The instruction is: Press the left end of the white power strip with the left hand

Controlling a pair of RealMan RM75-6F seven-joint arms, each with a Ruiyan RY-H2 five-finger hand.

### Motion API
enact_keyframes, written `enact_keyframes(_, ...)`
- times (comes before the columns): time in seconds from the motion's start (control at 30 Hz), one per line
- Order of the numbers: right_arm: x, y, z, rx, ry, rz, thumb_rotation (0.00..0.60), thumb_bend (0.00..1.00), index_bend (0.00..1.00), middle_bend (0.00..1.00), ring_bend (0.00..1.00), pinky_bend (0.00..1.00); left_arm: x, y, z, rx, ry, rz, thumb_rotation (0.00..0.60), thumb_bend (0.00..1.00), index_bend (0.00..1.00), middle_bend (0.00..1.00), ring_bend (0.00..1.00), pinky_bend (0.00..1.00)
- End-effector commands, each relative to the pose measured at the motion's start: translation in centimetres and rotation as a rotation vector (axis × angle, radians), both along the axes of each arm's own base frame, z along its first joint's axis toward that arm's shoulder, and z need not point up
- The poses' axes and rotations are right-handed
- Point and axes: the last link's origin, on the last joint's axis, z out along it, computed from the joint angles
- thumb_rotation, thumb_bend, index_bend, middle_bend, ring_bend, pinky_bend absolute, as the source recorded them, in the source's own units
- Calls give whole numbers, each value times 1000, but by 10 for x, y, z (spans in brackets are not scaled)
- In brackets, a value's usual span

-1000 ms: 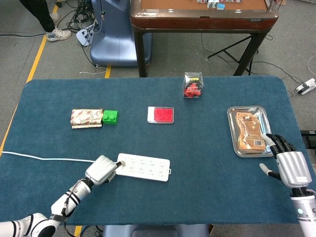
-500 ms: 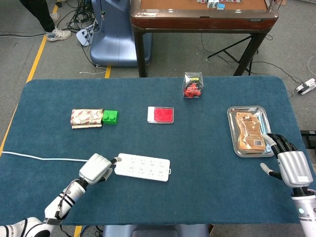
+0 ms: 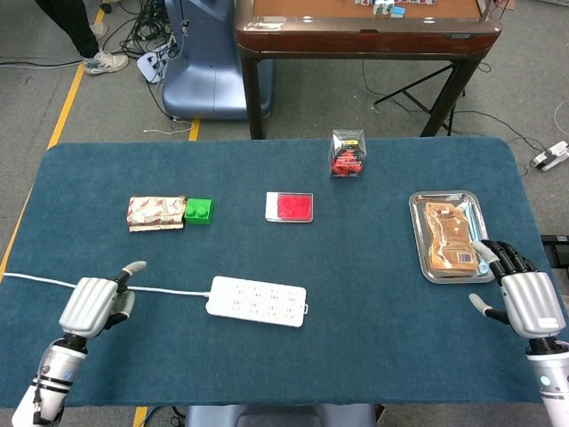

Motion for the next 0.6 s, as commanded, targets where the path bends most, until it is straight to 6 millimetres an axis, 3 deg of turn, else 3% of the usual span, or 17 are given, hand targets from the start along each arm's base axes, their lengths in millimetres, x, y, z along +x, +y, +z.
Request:
enact_keyframes(0.03,0,0,-1,3,-2,1,600,159,154,173,144,337,-17,-12,12,75,-8,59,600,587,241,799,744,967)
enact_keyframes(0.23,2,-1,-1,4,-1,8,600,159,154,173,144,337,-41,-32,32,227,45,155,600,587,242,739,680,880)
enact_keyframes(0.6,1,6,1,-10,-8,1,600,158,154,173,144,337,-63,-66,53,262,122,282,600,586,248,734,679,875)
